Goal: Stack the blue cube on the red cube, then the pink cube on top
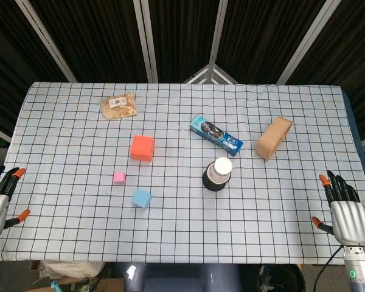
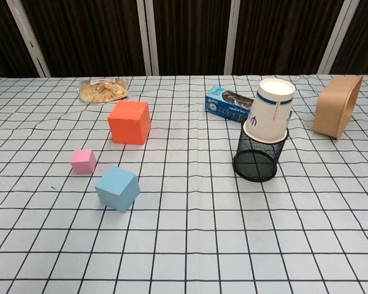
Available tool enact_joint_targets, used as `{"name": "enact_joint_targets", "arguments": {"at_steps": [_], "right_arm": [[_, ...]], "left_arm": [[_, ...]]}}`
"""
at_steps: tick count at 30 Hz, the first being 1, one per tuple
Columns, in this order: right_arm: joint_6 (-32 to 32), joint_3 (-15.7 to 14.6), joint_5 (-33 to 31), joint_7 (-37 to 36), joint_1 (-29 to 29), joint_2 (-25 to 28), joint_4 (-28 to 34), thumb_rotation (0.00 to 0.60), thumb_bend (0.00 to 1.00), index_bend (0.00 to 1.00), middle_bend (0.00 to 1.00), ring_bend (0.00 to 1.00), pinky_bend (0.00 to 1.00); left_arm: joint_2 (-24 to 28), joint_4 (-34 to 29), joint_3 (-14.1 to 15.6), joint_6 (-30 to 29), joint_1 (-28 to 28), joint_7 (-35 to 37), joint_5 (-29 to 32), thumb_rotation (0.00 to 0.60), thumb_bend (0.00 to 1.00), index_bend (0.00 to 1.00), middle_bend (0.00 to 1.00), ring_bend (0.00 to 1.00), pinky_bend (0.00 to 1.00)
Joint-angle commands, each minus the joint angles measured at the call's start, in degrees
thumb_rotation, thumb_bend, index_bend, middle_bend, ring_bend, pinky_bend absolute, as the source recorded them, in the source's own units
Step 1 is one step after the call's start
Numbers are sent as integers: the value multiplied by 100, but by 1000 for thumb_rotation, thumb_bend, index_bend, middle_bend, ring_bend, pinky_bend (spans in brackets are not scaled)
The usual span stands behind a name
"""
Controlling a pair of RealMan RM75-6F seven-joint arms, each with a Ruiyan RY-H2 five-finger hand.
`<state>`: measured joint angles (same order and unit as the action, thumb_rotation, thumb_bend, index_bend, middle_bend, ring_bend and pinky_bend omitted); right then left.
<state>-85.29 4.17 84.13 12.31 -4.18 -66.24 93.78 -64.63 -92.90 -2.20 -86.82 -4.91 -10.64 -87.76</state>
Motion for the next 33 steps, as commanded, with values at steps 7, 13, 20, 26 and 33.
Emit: {"name": "enact_joint_targets", "arguments": {"at_steps": [7, 13, 20, 26, 33], "right_arm": [[31, -31, -1, 70, 3, 12, 28, 600, 108, 0, 0, 57, 172], [-27, -40, 40, 30, 32, 36, 49, 600, 108, 0, 0, 57, 172], [7, -84, 67, 15, 41, 63, 72, 600, 108, 0, 0, 57, 172], [28, -64, 41, -34, 31, 63, 53, 600, 108, 0, 0, 51, 172], [16, -67, 61, -105, 39, 82, 47, 600, 108, 0, 0, 51, 172]], "left_arm": [[9, -36, 29, -96, 15, 37, -121, 600, 116, 94, 109, 0, 149], [19, -24, 42, -131, 27, 109, -166, 600, 116, 94, 108, 0, 149], [27, 3, 73, -77, 3, 199, -203, 600, 116, 90, 108, 0, 149], [-12, 79, 57, -13, -34, 262, -169, 600, 116, 88, 105, 0, 149], [-75, 115, 76, 44, -82, 203, -216, 600, 116, 86, 104, 0, 149]]}}
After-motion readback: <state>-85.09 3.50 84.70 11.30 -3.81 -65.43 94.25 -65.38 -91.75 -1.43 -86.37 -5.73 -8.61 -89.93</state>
